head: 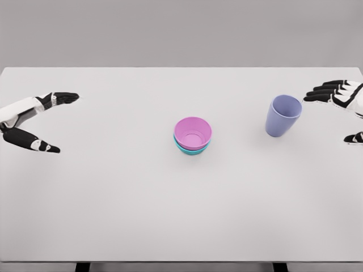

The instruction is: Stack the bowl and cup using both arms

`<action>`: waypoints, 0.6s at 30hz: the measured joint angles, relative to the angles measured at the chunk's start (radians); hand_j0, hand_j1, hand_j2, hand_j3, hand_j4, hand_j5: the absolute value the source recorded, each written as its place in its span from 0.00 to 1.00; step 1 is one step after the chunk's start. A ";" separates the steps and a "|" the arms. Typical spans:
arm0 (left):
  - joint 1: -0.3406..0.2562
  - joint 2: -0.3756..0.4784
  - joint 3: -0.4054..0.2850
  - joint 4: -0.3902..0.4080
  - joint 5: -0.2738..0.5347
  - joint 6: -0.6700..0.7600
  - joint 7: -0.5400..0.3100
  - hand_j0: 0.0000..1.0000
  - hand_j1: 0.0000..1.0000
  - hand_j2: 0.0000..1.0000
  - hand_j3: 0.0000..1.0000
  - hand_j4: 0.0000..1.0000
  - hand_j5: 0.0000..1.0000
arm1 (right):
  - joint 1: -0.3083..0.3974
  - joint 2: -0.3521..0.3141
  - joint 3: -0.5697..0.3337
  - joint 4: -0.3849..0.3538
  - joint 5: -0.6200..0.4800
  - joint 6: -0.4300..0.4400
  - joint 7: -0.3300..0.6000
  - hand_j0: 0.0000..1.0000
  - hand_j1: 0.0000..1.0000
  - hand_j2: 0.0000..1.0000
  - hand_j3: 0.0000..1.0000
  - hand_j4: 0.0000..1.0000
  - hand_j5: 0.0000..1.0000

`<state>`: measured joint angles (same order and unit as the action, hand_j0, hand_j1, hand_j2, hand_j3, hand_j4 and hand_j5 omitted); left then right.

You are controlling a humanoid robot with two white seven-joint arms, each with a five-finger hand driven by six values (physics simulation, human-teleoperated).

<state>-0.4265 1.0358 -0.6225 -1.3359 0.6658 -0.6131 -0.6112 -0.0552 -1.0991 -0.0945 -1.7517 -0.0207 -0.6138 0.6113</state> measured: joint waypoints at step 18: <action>0.025 -0.057 0.014 0.070 0.074 0.000 0.000 1.00 1.00 1.00 1.00 1.00 1.00 | -0.678 -0.018 0.636 0.165 0.225 0.068 0.000 0.98 0.98 0.98 0.98 0.98 0.98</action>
<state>-0.4019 0.9783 -0.6083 -1.2660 0.7400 -0.6128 -0.6111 -0.7332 -1.1171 0.5412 -1.5867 0.2041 -0.5454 0.6113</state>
